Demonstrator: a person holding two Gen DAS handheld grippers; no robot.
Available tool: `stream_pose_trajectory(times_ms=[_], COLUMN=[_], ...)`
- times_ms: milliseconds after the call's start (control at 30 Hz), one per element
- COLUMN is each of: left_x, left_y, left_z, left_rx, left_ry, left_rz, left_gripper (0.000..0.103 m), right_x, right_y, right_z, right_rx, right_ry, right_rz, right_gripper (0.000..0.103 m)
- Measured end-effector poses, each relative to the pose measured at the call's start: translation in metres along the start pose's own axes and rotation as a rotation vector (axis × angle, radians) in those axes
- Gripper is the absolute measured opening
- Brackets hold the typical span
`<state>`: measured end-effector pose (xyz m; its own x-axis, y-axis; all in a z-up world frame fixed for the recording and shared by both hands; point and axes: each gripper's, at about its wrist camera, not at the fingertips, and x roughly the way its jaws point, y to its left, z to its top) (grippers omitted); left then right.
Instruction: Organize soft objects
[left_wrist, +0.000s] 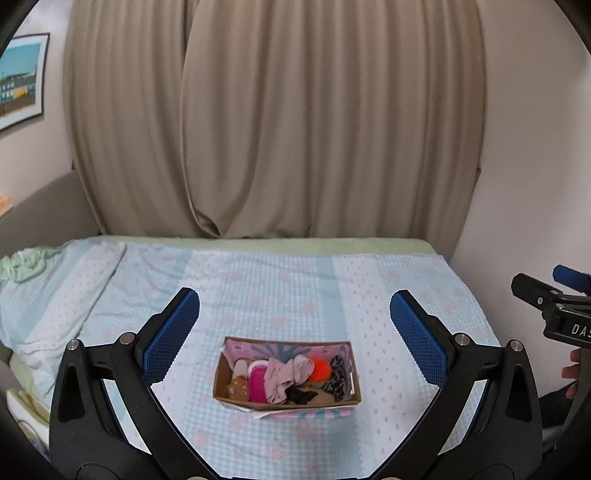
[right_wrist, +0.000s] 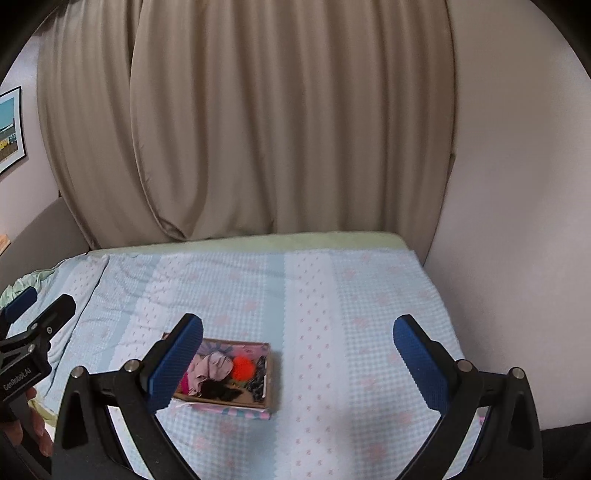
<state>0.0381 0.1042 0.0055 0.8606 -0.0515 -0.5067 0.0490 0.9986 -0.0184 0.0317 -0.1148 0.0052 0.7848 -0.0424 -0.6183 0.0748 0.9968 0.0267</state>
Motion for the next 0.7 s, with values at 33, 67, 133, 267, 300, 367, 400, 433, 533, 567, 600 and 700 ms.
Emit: stream_pose_trajectory(times_ms=[33, 67, 133, 267, 300, 367, 400, 433, 533, 567, 600, 700], left_x=[-0.004, -0.007, -0.012, -0.017, -0.019, -0.022, -0.023, -0.025, -0.025, -0.026, -0.026, -0.026], left_y=[-0.004, -0.007, -0.012, -0.021, -0.023, -0.027, -0.029, -0.03, -0.033, -0.034, -0.034, -0.035], left_z=[-0.001, -0.001, -0.002, -0.002, -0.002, -0.002, -0.002, -0.002, -0.002, -0.002, -0.002, -0.003], left_rx=[0.001, 0.001, -0.003, 0.004, 0.008, 0.015, 0.018, 0.019, 0.026, 0.027, 0.029, 0.032], left_ry=[-0.009, -0.017, -0.029, -0.041, -0.046, -0.053, -0.058, -0.06, -0.061, -0.062, -0.064, -0.067], left_rz=[0.001, 0.0, -0.002, -0.003, -0.003, 0.001, 0.002, 0.002, 0.0, -0.001, 0.0, -0.002], left_gripper=[0.103, 0.103, 0.103, 0.103, 0.103, 0.103, 0.103, 0.103, 0.103, 0.103, 0.103, 0.103], right_x=[-0.004, -0.006, -0.01, -0.014, -0.015, -0.017, -0.018, -0.019, -0.023, -0.025, -0.026, -0.028], right_y=[-0.002, -0.003, -0.005, -0.011, -0.013, -0.015, -0.015, -0.017, -0.018, -0.019, -0.019, -0.02], right_z=[-0.001, -0.002, -0.004, -0.005, -0.005, -0.004, -0.004, -0.004, -0.003, -0.003, -0.003, -0.002], right_rx=[-0.002, -0.005, -0.015, -0.008, -0.006, -0.007, -0.007, -0.008, -0.011, -0.012, -0.013, -0.014], right_ry=[-0.013, -0.025, -0.045, -0.062, -0.067, -0.077, -0.083, -0.086, -0.098, -0.101, -0.106, -0.112], right_rz=[0.002, 0.002, -0.007, -0.003, -0.003, -0.008, -0.006, -0.006, -0.007, -0.007, -0.009, -0.011], right_gripper=[0.103, 0.103, 0.103, 0.103, 0.103, 0.103, 0.103, 0.103, 0.103, 0.103, 0.103, 0.103])
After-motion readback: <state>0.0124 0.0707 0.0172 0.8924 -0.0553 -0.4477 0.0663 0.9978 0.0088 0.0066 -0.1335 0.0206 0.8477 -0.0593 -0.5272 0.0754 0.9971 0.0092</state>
